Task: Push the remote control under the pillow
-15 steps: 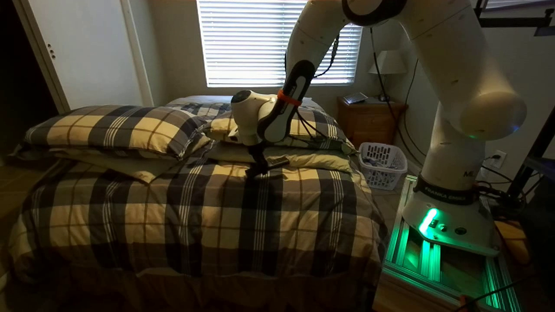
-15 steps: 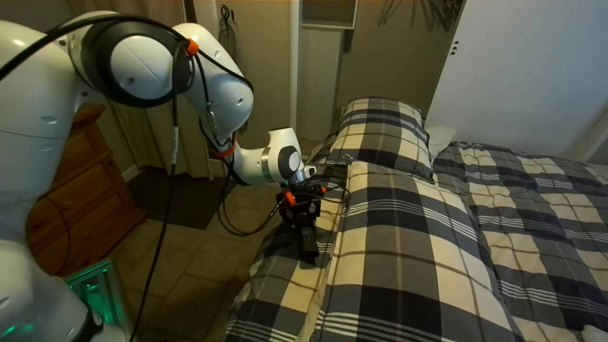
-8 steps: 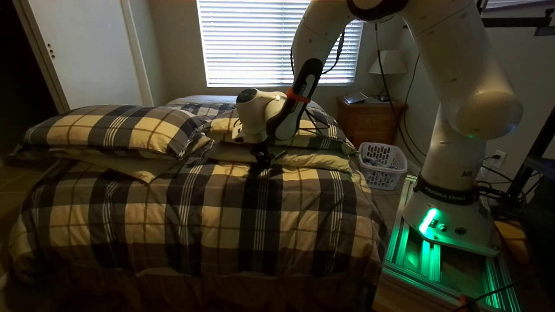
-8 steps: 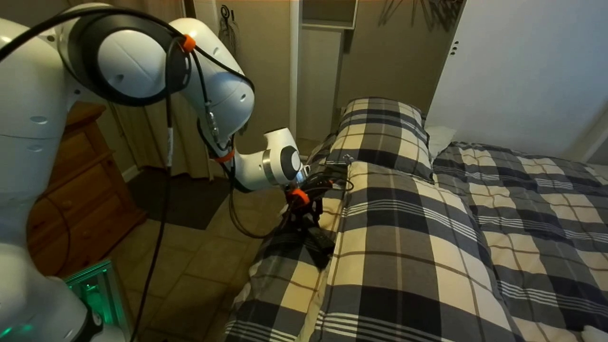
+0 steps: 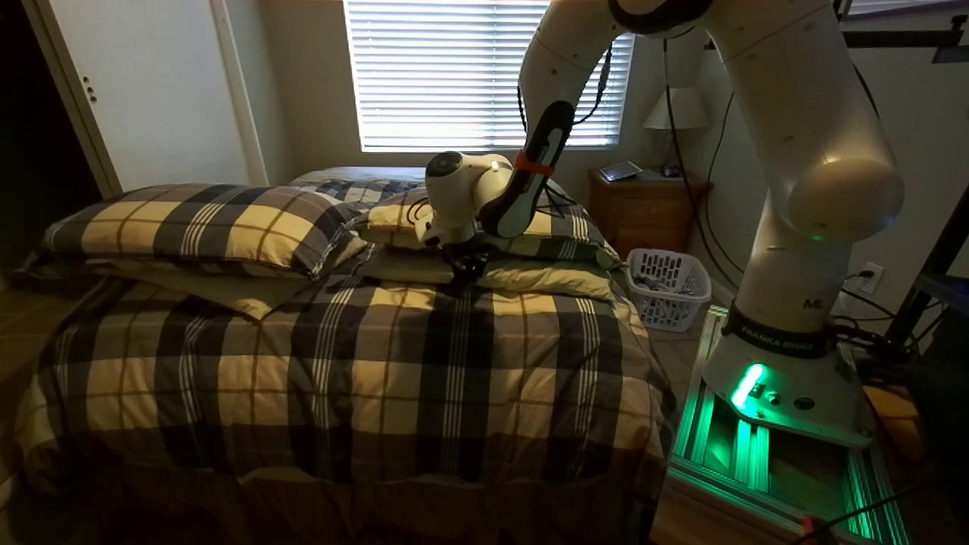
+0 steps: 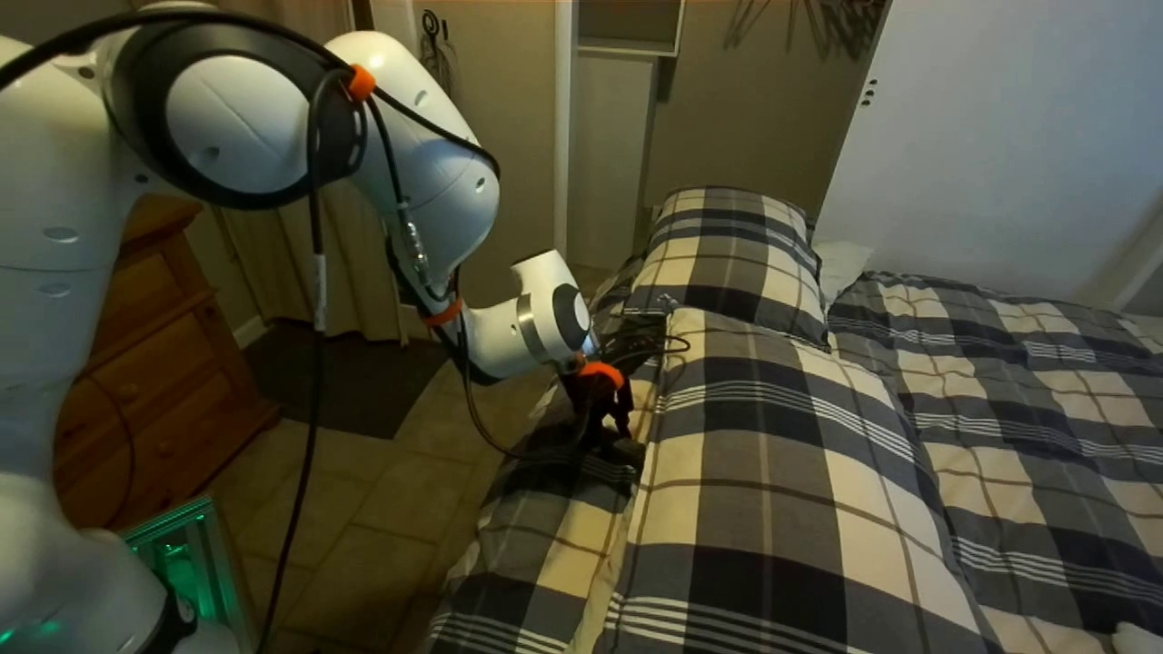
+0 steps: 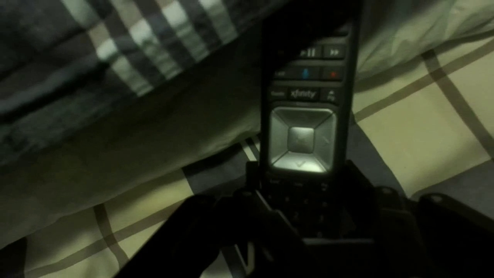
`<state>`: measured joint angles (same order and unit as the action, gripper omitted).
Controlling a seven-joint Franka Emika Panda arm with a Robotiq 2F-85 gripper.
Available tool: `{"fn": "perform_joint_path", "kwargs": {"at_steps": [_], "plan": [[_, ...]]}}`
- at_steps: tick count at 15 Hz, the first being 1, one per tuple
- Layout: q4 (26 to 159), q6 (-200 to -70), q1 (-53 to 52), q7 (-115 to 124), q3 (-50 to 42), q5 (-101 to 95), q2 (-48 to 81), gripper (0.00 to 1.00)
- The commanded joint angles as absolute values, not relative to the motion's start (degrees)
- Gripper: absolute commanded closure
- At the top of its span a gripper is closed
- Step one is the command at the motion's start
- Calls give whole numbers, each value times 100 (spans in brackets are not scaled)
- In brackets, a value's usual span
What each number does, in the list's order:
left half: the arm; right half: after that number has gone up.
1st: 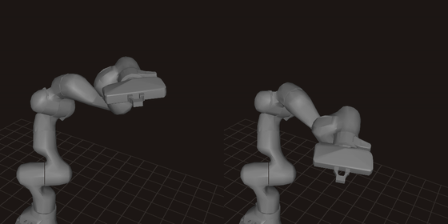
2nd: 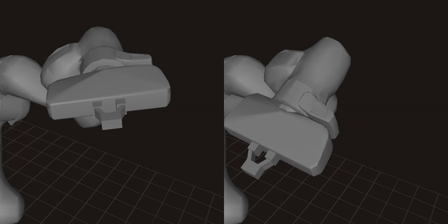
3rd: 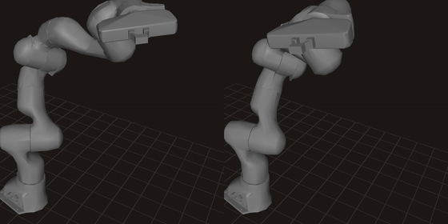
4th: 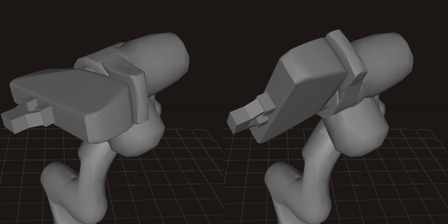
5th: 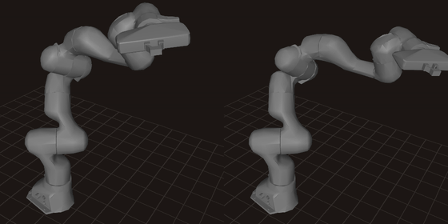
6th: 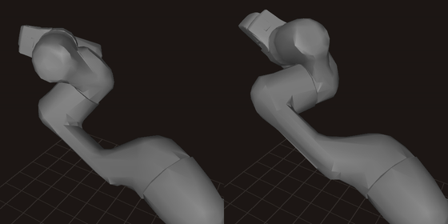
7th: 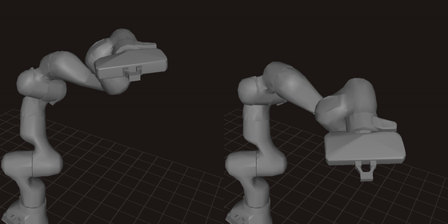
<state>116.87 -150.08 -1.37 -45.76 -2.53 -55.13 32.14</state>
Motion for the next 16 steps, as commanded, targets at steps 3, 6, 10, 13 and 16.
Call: {"fn": "perform_joint_path", "kwargs": {"at_steps": [3,6,10,13,16], "plan": [[12127,-15314,598,-6087,380,-5045,2909,72],[12404,-15200,1100,-7343,930,-4359,2759,72],[12496,-15152,895,-8051,593,-4089,2499,72],[12483,-14999,795,-8181,358,-4171,2390,72],[12381,-14300,819,-8256,369,-3696,2483,72]]}}
